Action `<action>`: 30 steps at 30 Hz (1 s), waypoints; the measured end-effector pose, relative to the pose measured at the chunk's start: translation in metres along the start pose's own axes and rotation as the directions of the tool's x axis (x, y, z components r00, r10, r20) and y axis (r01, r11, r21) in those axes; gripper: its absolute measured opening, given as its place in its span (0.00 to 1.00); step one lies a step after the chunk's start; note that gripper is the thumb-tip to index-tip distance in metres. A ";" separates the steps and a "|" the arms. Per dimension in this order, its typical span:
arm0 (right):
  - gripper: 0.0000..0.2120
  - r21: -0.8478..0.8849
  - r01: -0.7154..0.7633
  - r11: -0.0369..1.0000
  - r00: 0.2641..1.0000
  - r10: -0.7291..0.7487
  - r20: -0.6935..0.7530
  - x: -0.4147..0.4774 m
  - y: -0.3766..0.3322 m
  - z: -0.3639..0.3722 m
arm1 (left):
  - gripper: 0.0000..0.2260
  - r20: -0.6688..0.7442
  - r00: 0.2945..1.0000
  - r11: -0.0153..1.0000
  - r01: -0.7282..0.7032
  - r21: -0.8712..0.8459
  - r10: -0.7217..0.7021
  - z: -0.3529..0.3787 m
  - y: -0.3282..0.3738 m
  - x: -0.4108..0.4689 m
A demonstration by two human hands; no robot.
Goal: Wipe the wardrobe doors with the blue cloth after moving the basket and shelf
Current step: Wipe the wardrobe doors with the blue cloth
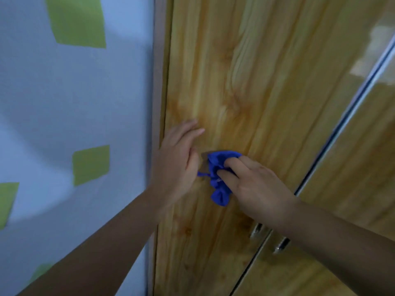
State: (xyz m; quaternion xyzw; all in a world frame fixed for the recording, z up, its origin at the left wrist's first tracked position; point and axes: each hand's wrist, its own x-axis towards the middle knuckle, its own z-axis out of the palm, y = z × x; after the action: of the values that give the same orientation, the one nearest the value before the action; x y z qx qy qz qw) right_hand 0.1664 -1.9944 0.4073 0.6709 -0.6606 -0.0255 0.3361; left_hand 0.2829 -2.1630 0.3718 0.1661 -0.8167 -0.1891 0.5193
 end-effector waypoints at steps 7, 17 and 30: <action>0.20 0.008 -0.102 0.995 0.974 0.101 -0.202 -0.088 0.059 -0.103 | 0.14 -0.010 0.993 0.986 -0.119 -0.115 0.118 0.024 0.107 0.015; 0.19 -0.097 -0.282 0.955 0.870 0.212 -0.446 -0.176 0.167 -0.219 | 0.16 -0.111 0.862 0.869 -0.490 0.074 0.495 0.044 0.265 0.096; 0.13 -0.157 -0.381 0.911 0.758 0.210 -0.617 -0.117 0.238 -0.341 | 0.16 -0.170 0.855 0.870 -0.469 0.154 0.491 0.006 0.317 0.190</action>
State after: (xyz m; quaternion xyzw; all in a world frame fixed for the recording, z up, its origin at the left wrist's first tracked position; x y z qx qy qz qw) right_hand 0.1077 -1.7229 0.7382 0.4786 -0.6122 0.1461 0.6122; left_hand 0.1766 -1.9745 0.6710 0.0031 -0.7836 0.0085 0.6212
